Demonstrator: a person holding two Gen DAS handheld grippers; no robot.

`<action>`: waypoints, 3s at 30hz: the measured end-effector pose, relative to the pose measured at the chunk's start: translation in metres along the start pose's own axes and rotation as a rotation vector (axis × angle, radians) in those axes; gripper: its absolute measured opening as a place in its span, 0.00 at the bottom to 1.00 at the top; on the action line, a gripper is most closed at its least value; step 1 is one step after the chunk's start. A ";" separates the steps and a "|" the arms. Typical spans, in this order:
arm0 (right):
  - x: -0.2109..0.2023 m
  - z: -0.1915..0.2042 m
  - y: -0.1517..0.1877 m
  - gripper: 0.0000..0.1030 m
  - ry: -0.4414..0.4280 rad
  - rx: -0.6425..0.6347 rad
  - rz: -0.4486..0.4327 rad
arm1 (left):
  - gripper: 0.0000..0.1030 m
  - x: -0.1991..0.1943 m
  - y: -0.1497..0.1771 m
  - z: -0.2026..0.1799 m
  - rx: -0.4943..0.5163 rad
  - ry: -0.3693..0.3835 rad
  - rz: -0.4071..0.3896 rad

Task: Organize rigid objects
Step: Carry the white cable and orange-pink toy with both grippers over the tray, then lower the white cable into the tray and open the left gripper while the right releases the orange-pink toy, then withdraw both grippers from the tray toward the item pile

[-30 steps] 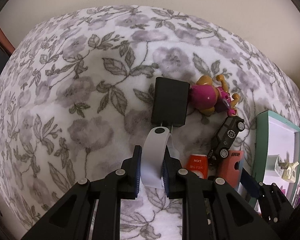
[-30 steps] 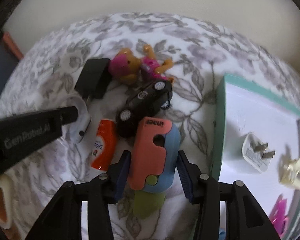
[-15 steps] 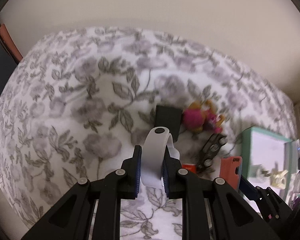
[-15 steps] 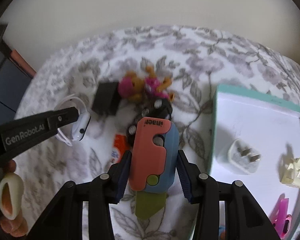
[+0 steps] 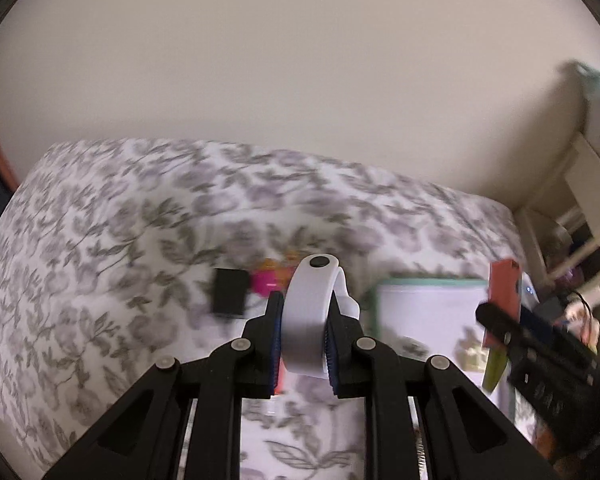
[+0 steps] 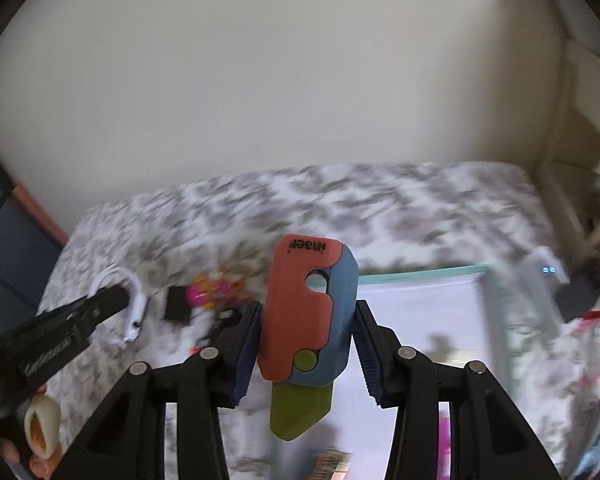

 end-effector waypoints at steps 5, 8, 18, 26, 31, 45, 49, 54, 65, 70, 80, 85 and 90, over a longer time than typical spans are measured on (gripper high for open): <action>-0.018 -0.053 -0.003 0.46 0.078 0.053 -0.018 | 0.19 0.007 0.008 -0.050 0.108 0.049 0.029; -0.020 -0.077 -0.001 0.46 0.135 0.072 -0.012 | 0.19 0.013 0.019 -0.076 0.163 0.069 0.050; 0.008 -0.134 0.025 0.46 0.282 0.108 0.123 | 0.19 0.040 0.056 -0.131 0.295 0.088 0.139; 0.041 -0.140 0.050 0.46 0.302 0.077 0.239 | 0.19 0.064 0.080 -0.144 0.347 0.056 0.220; 0.054 -0.141 0.063 0.46 0.294 0.078 0.292 | 0.19 0.074 0.090 -0.146 0.370 0.033 0.252; 0.067 -0.107 0.064 0.46 0.247 0.000 0.318 | 0.19 0.090 0.099 -0.140 0.369 -0.002 0.303; 0.067 -0.107 0.063 0.47 0.248 0.003 0.321 | 0.19 0.094 0.100 -0.137 0.362 -0.014 0.313; 0.064 -0.105 0.059 0.57 0.247 0.001 0.304 | 0.24 0.094 0.098 -0.135 0.341 -0.013 0.322; 0.023 -0.095 0.027 0.60 0.253 0.005 0.170 | 0.61 0.075 0.081 -0.131 0.292 0.025 0.278; -0.002 -0.091 0.013 0.63 0.260 0.011 0.096 | 0.62 0.061 0.066 -0.117 0.241 0.021 0.246; -0.019 -0.080 0.002 0.69 0.241 0.013 0.036 | 0.72 0.037 0.026 -0.049 0.031 -0.034 0.154; -0.005 -0.065 0.006 0.70 0.216 0.000 0.058 | 0.81 0.036 0.018 0.001 -0.088 -0.077 0.130; 0.005 -0.045 0.011 0.78 0.187 -0.028 0.067 | 0.83 0.038 0.014 0.047 -0.188 -0.132 0.118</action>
Point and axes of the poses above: each gripper's, at about its wrist camera, not at the fingertips, and x roughly the way its jaws point, z to its left, y to its underside, the point moved 6 cm from there along x, roughly the way its jaws point, and after that the axes turned 2 degrees about y, right-handed, at the moved point
